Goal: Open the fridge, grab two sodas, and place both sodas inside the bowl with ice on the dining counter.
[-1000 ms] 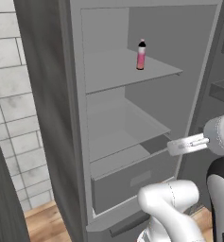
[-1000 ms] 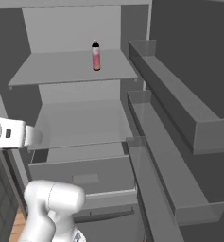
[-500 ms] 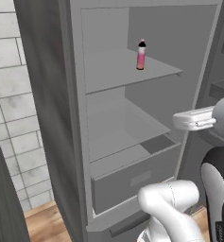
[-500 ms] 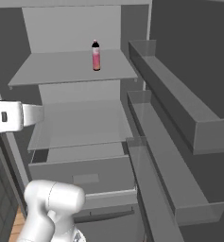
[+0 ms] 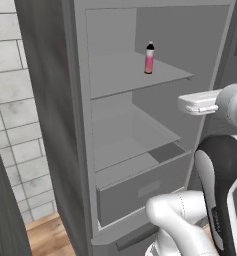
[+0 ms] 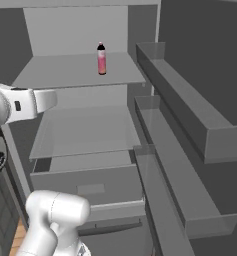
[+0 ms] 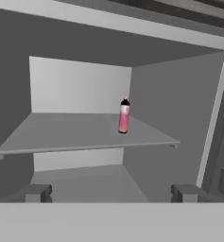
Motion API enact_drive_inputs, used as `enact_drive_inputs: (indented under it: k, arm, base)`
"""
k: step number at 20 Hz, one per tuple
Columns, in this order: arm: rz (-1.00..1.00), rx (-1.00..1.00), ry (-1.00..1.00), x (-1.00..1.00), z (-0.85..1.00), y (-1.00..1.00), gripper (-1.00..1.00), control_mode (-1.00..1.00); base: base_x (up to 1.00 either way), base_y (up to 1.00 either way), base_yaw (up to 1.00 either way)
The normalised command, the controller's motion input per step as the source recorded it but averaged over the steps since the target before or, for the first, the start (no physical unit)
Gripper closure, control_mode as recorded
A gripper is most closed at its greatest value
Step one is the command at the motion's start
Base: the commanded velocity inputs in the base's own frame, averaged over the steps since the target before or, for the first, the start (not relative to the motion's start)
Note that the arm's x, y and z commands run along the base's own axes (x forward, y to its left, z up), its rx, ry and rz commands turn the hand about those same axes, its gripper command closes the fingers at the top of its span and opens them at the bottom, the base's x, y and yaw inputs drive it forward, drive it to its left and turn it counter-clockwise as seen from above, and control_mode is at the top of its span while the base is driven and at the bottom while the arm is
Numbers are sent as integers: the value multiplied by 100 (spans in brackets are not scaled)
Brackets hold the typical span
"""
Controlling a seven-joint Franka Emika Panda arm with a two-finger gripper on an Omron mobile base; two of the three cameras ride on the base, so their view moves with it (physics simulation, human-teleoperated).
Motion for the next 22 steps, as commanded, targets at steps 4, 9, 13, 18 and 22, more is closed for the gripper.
enact_drive_inputs:
  k: [4, 9, 13, 18, 22]
  arm:
    - [0, 0, -1, 18, 0, -4, -100, -100]
    - [0, 0, 0, 11, -4, 0, -100, -100]
    - [0, 0, 0, 23, 0, -5, -100, -100]
    - [0, 0, 0, 46, 0, -3, -100, -100]
    - [0, 2, 0, 61, 0, 0, -100, -100]
  base:
    - [0, 0, 0]
    - [0, 0, 0]
    - [0, 0, 0]
    - [0, 0, 0]
    - [0, 0, 0]
